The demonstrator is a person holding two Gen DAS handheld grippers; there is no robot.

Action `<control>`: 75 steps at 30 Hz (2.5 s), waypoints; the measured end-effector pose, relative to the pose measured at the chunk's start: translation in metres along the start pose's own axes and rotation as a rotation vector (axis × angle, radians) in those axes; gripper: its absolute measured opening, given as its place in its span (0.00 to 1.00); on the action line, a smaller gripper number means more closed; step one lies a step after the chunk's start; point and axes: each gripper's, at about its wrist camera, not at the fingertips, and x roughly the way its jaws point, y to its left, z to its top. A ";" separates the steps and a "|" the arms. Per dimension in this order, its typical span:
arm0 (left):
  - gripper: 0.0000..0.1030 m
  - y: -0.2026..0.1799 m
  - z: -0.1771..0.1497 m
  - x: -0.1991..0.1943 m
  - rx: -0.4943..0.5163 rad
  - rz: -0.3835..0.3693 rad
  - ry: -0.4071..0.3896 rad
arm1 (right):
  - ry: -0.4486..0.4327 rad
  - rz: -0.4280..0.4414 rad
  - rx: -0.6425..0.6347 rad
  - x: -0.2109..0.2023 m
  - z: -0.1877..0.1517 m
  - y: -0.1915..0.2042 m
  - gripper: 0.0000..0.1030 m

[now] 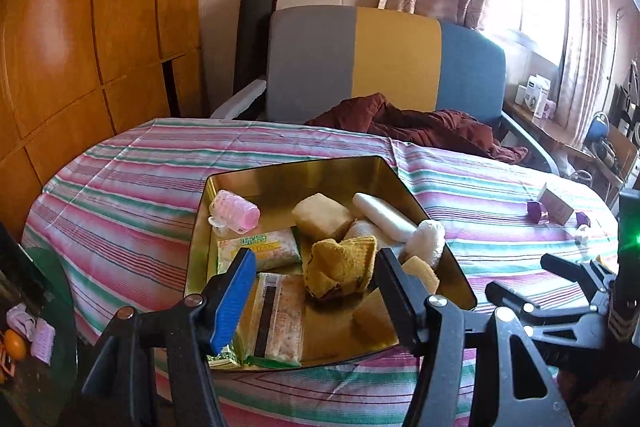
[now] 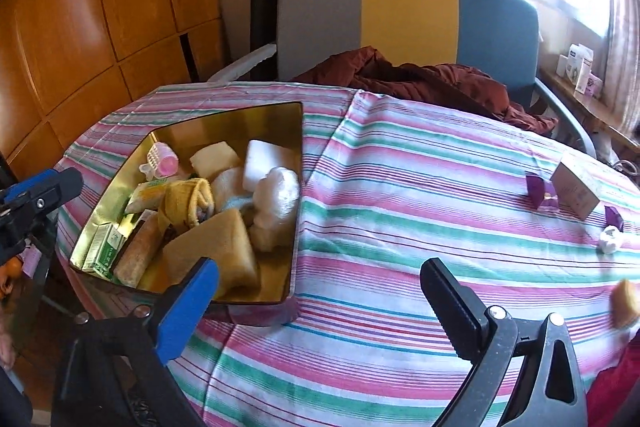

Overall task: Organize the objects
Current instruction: 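Withdraw both open grippers from the tray, then reach the left gripper to the purple snack packet and grasp it while the right gripper approaches the cream box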

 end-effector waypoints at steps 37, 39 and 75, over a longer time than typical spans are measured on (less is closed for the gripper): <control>0.61 -0.205 0.032 0.055 0.344 -0.399 0.143 | 0.041 -0.388 0.610 -0.054 0.006 -0.319 1.00; 0.61 -0.219 0.033 0.066 0.349 -0.423 0.181 | 0.010 -0.413 0.660 -0.056 0.003 -0.337 1.00; 0.61 -0.429 0.054 0.274 0.214 -0.470 0.529 | -0.048 -0.302 1.045 -0.058 -0.048 -0.405 1.00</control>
